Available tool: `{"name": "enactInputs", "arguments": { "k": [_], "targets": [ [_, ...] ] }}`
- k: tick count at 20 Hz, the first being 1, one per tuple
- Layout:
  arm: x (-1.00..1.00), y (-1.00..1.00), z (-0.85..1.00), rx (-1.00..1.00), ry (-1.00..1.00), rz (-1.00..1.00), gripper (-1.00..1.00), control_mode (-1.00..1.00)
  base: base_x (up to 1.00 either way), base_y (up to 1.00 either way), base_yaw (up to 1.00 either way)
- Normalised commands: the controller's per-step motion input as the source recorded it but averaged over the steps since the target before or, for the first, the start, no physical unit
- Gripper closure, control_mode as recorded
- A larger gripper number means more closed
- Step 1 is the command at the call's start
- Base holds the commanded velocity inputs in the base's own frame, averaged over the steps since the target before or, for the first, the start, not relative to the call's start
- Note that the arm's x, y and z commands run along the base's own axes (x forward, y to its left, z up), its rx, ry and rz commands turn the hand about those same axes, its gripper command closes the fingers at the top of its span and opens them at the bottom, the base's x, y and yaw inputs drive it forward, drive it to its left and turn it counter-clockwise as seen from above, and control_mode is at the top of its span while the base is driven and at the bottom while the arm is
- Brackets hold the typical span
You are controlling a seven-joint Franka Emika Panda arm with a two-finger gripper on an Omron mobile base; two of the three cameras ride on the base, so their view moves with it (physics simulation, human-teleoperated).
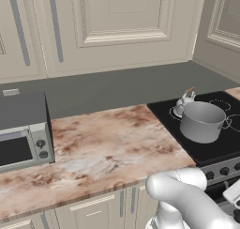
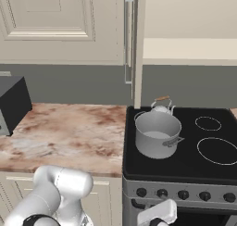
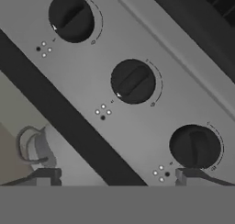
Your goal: Pick the kettle from the cabinet and place it on a stove burner. Then pick the pot from the counter and place it on another stove burner. Finally, turn both burners on.
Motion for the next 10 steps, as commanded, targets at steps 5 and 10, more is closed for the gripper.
{"name": "enactInputs", "arguments": {
  "k": [5,10],
  "targets": [
    [0.01,-0.14,0.0,0.26,0.01,0.0,-1.0,-1.0,0.0,0.0,0.0],
    [0.08,0.0,0.0,0.25,0.05,0.0,-1.0,-1.0,0.0,0.0,0.0]
  ]
}}
